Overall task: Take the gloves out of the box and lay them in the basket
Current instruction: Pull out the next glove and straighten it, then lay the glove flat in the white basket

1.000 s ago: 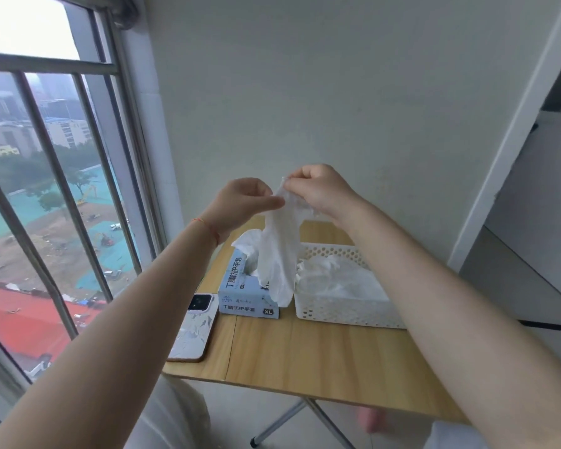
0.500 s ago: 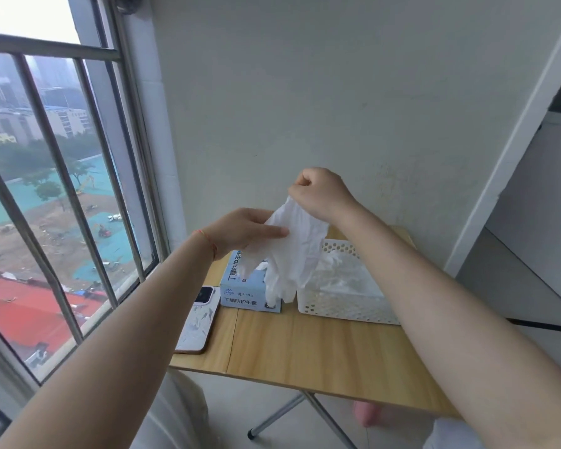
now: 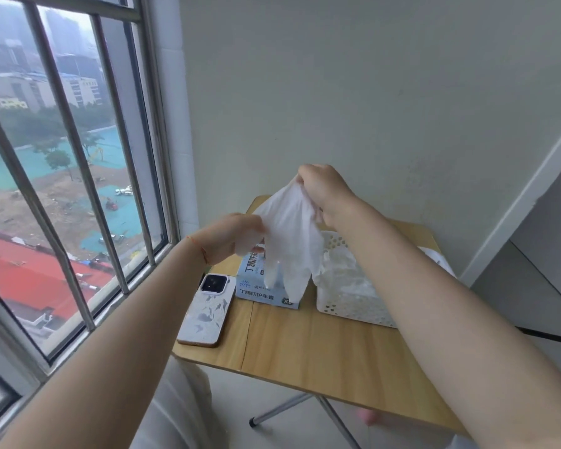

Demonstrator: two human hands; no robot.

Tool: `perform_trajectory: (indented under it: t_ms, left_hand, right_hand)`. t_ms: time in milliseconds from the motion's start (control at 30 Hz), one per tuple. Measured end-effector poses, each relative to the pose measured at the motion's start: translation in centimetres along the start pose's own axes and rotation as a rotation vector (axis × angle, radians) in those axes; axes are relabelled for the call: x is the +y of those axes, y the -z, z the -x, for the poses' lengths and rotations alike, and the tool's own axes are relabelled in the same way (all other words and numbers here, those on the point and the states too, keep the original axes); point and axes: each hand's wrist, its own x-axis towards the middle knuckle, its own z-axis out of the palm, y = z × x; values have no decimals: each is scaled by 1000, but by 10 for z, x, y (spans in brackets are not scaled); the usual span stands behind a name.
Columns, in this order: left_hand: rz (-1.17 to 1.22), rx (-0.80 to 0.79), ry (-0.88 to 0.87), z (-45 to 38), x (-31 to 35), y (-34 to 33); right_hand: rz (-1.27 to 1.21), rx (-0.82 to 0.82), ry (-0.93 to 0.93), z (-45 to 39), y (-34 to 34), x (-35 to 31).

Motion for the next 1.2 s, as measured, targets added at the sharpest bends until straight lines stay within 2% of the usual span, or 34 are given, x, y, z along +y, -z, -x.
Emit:
perform_trajectory:
  t_ms: [67,133,233,300,433,633,700,800,867,967,1033,1133,1200]
  left_hand:
    - [128,-58,-4,2,-1,10]
    - [197,-34,11,0,-2,14]
    - [140,60,80,-12,-9,5]
    - [28,72,92,-25,-15,-6]
    - [-402,107,53,-52,-13,-41]
    - [-825,-20,-31,-89,8,-101]
    - [-978,-16,-93,-102,14,-126]
    - [-1083,14,-186,-122,10,-156]
    - [-1090,80,-224,-121,2,-161]
    - [-1255,147,-449,-118,-13,-179]
    - [-1249,66,-538,-112,-19,-184]
    - [-1326,-137,-520,-102,-27,-190]
    - [-1363,-196,-494,-97,-30,-189]
  right_hand:
    - [-143,-1,-97,-5,-3,1]
    - [-193,15,-160,-10,-1,4]
    - [-171,48,-237,-11,10,22]
    - [-128,56,-301,-8,22,39]
    - [-100,83,-407,0,58,72]
    - [-61,161,-442,8,124,114]
    - [25,171,-451,8,144,131]
    - [188,186,-404,6,167,161]
    - [456,185,-315,7,169,176]
    - [677,197,-237,8,174,195]
    - [719,165,-200,6,170,202]
    - [835,137,-165,6,167,206]
    - [981,137,-184,10,168,202]
